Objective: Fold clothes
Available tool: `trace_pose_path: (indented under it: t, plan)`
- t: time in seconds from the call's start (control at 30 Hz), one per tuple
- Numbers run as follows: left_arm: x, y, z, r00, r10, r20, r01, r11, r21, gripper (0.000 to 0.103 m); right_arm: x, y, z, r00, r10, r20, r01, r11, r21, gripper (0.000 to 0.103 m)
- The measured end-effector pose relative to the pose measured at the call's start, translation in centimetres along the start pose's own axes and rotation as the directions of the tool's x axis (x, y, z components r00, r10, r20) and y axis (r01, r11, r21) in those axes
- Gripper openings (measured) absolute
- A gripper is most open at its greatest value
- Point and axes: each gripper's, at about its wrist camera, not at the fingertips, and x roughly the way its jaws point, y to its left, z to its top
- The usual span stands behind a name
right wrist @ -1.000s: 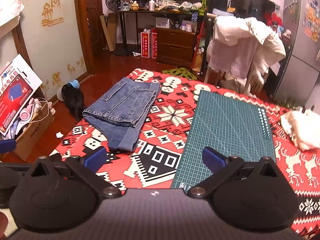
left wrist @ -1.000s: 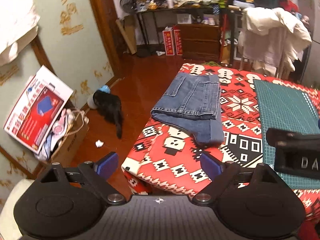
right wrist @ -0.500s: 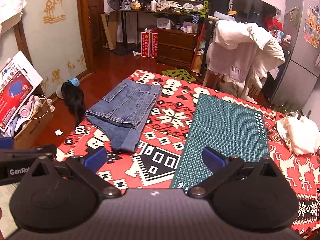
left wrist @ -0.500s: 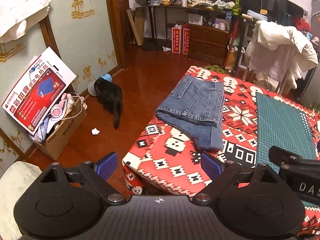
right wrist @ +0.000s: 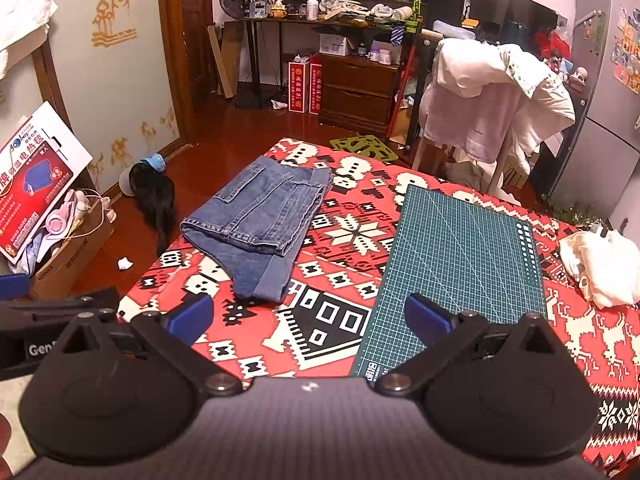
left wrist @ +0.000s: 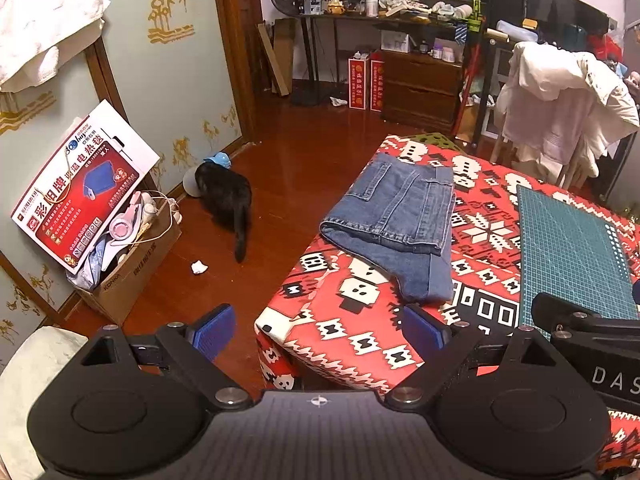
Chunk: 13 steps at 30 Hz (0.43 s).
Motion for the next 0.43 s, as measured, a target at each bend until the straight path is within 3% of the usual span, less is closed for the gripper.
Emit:
trace_pose_path:
  t: [0.43]
  plan:
    - [0.14,0.00,-0.02,1.000,0.009,-0.009,-0.009,1.000,0.003,0.090,0.66,-0.01,-0.11,1.000,0.008,-0.016,-0.007,1.000,0.005,0.102]
